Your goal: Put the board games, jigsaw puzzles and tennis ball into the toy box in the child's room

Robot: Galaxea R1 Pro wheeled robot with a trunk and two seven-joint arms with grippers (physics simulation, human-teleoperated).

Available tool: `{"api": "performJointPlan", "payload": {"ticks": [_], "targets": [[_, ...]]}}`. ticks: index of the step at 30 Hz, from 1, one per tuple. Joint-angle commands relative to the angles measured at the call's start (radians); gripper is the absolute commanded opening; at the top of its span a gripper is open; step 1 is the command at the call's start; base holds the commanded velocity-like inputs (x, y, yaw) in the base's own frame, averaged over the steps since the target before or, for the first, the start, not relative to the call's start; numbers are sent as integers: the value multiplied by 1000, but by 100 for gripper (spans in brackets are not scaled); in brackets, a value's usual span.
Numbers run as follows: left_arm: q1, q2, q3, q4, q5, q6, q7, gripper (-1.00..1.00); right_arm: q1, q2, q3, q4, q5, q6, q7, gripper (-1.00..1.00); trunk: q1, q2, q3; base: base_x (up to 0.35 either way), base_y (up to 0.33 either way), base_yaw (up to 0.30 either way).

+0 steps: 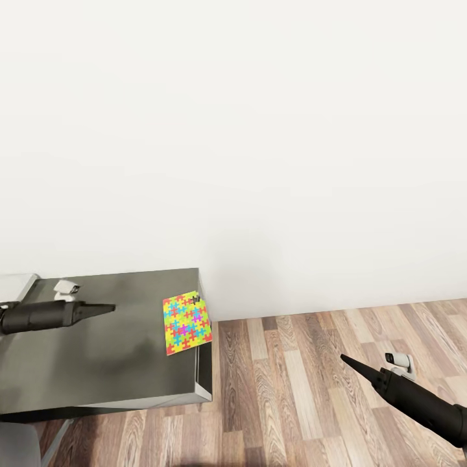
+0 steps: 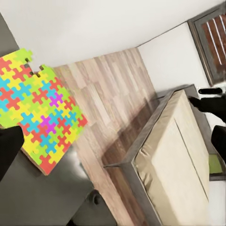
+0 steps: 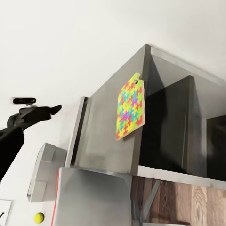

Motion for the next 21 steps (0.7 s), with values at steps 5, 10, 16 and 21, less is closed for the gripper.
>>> {"api": "performJointPlan", "payload": {"ticks": [5,10,16,21], "targets": [[120,1,70,-191,75,84,-4,100,-1,0,0,0,-2,6,-1,100,1,-2,-1,0,0,0],[214,-3,159,-290,142,115,-4,100,-1,2,1,3,-2,5,-4,100,1,-2,-1,0,0,0],[282,-10,199,-323,181,121,-4,100,-1,8,8,3,-1,2,-9,100,1,-2,-1,0,0,0],[321,-18,209,-332,191,119,-4,100,-1,16,9,0,-1,2,-26,100,1,-2,-1,0,0,0]]}}
